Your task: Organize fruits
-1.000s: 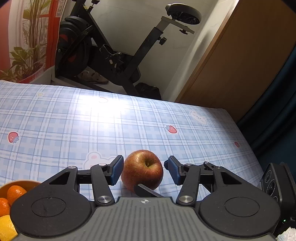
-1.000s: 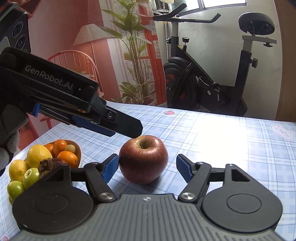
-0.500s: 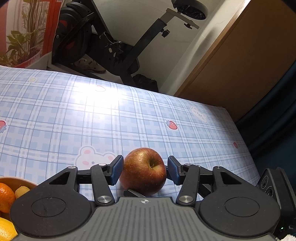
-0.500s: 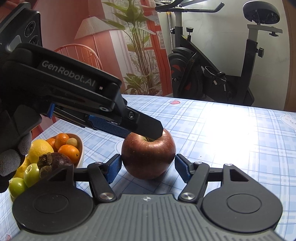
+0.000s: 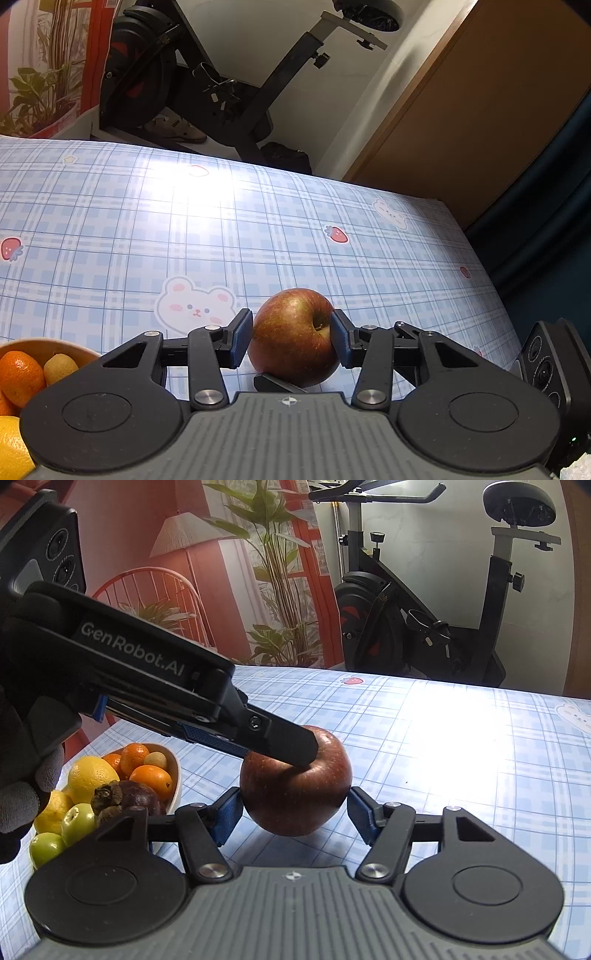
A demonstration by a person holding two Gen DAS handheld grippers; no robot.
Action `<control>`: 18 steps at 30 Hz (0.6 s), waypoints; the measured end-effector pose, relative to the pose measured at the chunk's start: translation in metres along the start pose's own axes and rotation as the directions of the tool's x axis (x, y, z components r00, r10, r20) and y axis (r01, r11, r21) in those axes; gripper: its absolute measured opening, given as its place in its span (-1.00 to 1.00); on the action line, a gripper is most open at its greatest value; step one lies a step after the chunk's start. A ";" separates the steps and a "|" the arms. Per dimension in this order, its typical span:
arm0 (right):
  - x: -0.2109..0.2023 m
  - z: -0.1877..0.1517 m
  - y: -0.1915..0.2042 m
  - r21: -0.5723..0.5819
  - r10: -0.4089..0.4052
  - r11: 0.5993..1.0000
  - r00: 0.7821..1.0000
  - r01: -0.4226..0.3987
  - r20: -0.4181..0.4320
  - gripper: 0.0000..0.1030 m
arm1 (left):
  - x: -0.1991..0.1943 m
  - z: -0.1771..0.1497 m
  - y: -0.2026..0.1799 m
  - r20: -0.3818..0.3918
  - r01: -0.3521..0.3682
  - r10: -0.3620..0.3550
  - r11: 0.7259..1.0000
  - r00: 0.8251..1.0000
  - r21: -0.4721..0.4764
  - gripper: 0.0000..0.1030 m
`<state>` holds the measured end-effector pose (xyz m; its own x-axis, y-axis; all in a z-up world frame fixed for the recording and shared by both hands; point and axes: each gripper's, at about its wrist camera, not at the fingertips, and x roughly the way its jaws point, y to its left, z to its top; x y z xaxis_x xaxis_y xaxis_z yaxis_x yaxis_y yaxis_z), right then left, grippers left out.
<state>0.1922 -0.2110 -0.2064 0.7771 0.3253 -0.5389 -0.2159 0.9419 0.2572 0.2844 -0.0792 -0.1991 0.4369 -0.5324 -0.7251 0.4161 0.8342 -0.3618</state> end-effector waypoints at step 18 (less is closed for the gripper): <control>-0.046 -0.012 0.102 -0.095 0.101 0.990 0.994 -0.103 -0.027 0.25 | -0.107 -0.058 0.012 0.030 -0.029 0.030 0.999 0.999 -0.025 -0.06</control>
<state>0.1275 -0.1291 -0.1651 0.7350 0.4212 -0.5313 -0.3502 0.9069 0.2345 0.1966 -0.0037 -0.1604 0.4727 -0.5110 -0.7179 0.3828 0.8529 -0.3550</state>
